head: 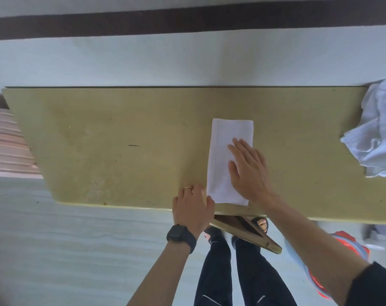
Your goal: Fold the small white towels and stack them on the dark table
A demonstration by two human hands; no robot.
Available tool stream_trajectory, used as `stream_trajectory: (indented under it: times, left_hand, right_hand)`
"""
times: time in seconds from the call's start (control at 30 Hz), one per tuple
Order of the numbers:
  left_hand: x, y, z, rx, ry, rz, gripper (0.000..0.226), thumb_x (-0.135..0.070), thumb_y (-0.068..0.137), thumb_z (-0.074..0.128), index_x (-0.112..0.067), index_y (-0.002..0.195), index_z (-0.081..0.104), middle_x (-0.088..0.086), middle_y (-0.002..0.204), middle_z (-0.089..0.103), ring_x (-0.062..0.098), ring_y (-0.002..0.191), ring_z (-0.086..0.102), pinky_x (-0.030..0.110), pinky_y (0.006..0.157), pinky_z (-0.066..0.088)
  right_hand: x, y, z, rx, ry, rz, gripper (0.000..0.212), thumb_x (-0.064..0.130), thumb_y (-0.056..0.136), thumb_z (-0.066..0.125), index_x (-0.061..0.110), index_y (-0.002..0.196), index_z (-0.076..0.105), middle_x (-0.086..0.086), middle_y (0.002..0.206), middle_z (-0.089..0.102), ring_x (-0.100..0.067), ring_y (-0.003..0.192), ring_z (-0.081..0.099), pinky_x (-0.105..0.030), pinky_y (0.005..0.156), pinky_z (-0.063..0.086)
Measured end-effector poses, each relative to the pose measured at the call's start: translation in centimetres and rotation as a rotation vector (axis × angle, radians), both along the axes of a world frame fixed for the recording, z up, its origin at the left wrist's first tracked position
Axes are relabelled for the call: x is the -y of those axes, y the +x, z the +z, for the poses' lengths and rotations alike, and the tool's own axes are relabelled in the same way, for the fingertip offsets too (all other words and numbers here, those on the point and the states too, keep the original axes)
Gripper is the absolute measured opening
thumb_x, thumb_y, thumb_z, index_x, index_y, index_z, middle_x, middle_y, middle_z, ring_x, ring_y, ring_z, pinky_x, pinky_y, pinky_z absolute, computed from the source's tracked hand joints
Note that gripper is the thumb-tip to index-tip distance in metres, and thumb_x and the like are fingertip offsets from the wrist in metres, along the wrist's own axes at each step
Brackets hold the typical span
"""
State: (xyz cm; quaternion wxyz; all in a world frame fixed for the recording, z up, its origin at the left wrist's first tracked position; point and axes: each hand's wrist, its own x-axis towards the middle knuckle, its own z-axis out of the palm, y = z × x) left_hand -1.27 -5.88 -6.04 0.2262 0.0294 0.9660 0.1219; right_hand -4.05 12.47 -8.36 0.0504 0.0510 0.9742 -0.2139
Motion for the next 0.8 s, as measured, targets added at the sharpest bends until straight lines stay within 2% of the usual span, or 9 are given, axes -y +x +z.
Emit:
stream_trajectory:
  times: [0.07,0.1,0.17,0.23,0.37,0.47,0.57,0.7,0.8]
  left_hand:
    - [0.9,0.2,-1.0,-0.253,0.095,-0.183,0.038,-0.03,0.085,0.064,-0.016,0.12,0.059,0.008,0.123,0.063,0.031,0.111,0.059,0.039,0.089,0.05]
    - [1.4,0.1,-1.8,-0.351,0.157,-0.289,0.043,-0.028,0.084,0.066,-0.015,0.124,0.058,0.01,0.13,0.06,0.032,0.117,0.057,0.041,0.093,0.049]
    - [2.1,-0.4,-2.8,-0.389,0.226,-0.501,0.05,-0.032,0.09,0.061,-0.016,0.137,0.053,0.009,0.147,0.048,0.031,0.134,0.046,0.044,0.109,0.04]
    - [2.2,-0.7,-3.7,-0.332,0.212,-0.629,0.055,-0.039,0.093,0.055,-0.019,0.144,0.049,0.005,0.156,0.038,0.027,0.142,0.037,0.048,0.115,0.033]
    - [2.1,-0.4,-4.8,-0.242,0.205,-0.633,0.05,-0.038,0.096,0.052,-0.02,0.143,0.05,0.004,0.156,0.038,0.025,0.145,0.034,0.052,0.112,0.034]
    - [1.8,0.0,-4.9,-0.278,0.232,-0.578,0.041,-0.034,0.1,0.049,-0.022,0.139,0.054,0.003,0.154,0.041,0.024,0.143,0.037,0.052,0.111,0.035]
    - [1.6,0.5,-4.8,-0.318,0.239,-0.589,0.038,-0.032,0.102,0.044,-0.026,0.138,0.055,0.006,0.154,0.041,0.026,0.142,0.039,0.051,0.114,0.033]
    - [2.2,1.7,-5.0,-0.386,0.212,-0.698,0.039,-0.037,0.097,0.057,-0.02,0.131,0.062,0.011,0.153,0.041,0.029,0.142,0.038,0.052,0.115,0.031]
    - [2.7,3.1,-5.3,-0.424,0.151,-0.85,0.046,-0.036,0.085,0.073,-0.013,0.125,0.066,0.008,0.141,0.053,0.027,0.133,0.046,0.05,0.112,0.036]
  right_hand:
    - [-0.4,4.5,-0.1,-0.066,-0.028,-0.044,0.047,0.032,0.1,0.044,0.017,0.144,0.048,0.001,0.158,0.034,-0.015,0.148,0.026,-0.043,0.117,0.027]
    - [-0.5,6.6,-0.4,-0.076,-0.028,-0.029,0.048,0.035,0.099,0.047,0.017,0.143,0.049,0.0,0.159,0.034,-0.016,0.148,0.027,-0.043,0.117,0.027]
    - [-0.7,9.8,-1.1,-0.068,-0.012,0.031,0.055,0.041,0.096,0.054,0.016,0.145,0.048,-0.003,0.159,0.032,-0.018,0.148,0.028,-0.043,0.117,0.027]
    - [-1.1,11.3,-2.0,-0.074,0.011,0.032,0.055,0.042,0.092,0.06,0.018,0.142,0.053,-0.006,0.155,0.039,-0.022,0.141,0.039,-0.042,0.111,0.034]
    - [-0.9,11.2,-2.6,-0.113,-0.051,-0.19,0.032,0.028,0.088,0.056,0.026,0.119,0.067,-0.004,0.127,0.057,-0.028,0.104,0.052,-0.04,0.087,0.043]
    - [-0.5,11.2,-3.1,-0.171,-0.089,-0.258,0.033,0.016,0.085,0.049,0.024,0.107,0.073,-0.002,0.111,0.061,-0.026,0.093,0.052,-0.04,0.081,0.042]
    - [-0.9,12.0,-3.2,-0.215,-0.041,-0.214,0.034,0.014,0.086,0.051,0.024,0.109,0.074,-0.001,0.103,0.062,-0.027,0.085,0.052,-0.037,0.076,0.041]
    - [-1.4,14.1,-3.0,-0.231,0.076,-0.075,0.035,0.022,0.088,0.064,0.025,0.123,0.069,-0.003,0.112,0.061,-0.028,0.088,0.055,-0.039,0.074,0.041]
    - [-2.0,16.3,-3.5,-0.252,0.121,0.044,0.036,0.03,0.09,0.067,0.025,0.126,0.068,-0.001,0.133,0.052,-0.026,0.109,0.055,-0.038,0.085,0.042]
